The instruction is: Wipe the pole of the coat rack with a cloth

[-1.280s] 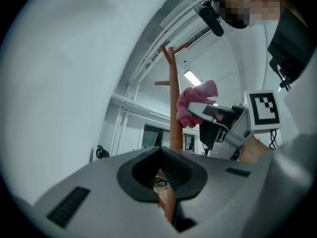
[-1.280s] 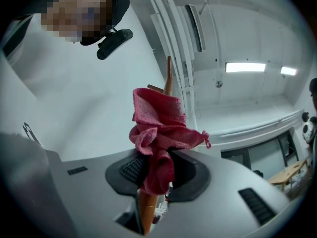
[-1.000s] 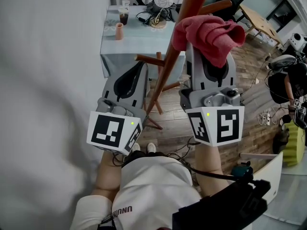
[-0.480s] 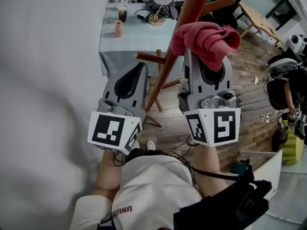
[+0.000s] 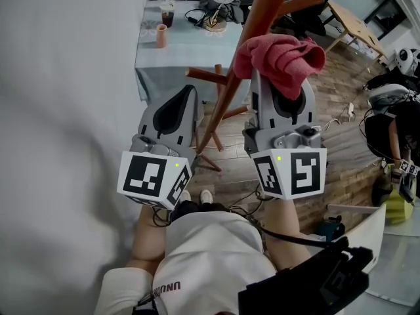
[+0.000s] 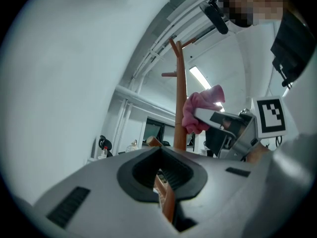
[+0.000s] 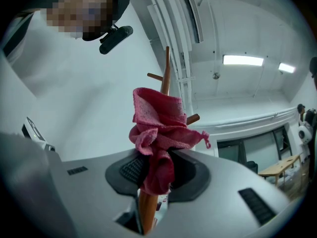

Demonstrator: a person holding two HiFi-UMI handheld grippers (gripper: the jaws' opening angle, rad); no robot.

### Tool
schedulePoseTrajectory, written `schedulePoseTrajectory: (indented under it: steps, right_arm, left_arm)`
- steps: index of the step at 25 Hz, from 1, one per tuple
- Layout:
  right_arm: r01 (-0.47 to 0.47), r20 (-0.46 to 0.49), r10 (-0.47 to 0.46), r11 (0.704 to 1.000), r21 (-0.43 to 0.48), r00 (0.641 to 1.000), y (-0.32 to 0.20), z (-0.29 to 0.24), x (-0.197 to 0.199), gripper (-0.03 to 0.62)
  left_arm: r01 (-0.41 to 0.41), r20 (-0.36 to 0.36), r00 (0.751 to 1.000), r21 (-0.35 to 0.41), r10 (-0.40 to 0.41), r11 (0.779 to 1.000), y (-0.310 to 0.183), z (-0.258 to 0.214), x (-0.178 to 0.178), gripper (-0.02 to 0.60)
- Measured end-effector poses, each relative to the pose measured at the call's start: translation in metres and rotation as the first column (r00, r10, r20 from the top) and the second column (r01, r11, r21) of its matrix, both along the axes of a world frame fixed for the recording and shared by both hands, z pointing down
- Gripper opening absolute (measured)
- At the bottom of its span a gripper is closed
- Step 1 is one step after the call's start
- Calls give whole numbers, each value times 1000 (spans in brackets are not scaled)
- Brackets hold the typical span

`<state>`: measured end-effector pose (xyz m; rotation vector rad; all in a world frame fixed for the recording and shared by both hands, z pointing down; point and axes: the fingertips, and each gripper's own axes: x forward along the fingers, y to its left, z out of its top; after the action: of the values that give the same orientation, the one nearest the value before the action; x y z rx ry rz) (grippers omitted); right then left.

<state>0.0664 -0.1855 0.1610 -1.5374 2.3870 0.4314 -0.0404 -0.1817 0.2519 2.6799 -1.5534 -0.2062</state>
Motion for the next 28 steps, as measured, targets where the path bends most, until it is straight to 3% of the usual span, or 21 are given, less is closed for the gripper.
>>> schedulePoseTrajectory:
  steps: [28]
  right_arm:
    - [-8,-18,6,994,-107,1000,1,41,-1,110]
  left_arm:
    - [-7,-6,1000,-74,7,997,1,28,1,14]
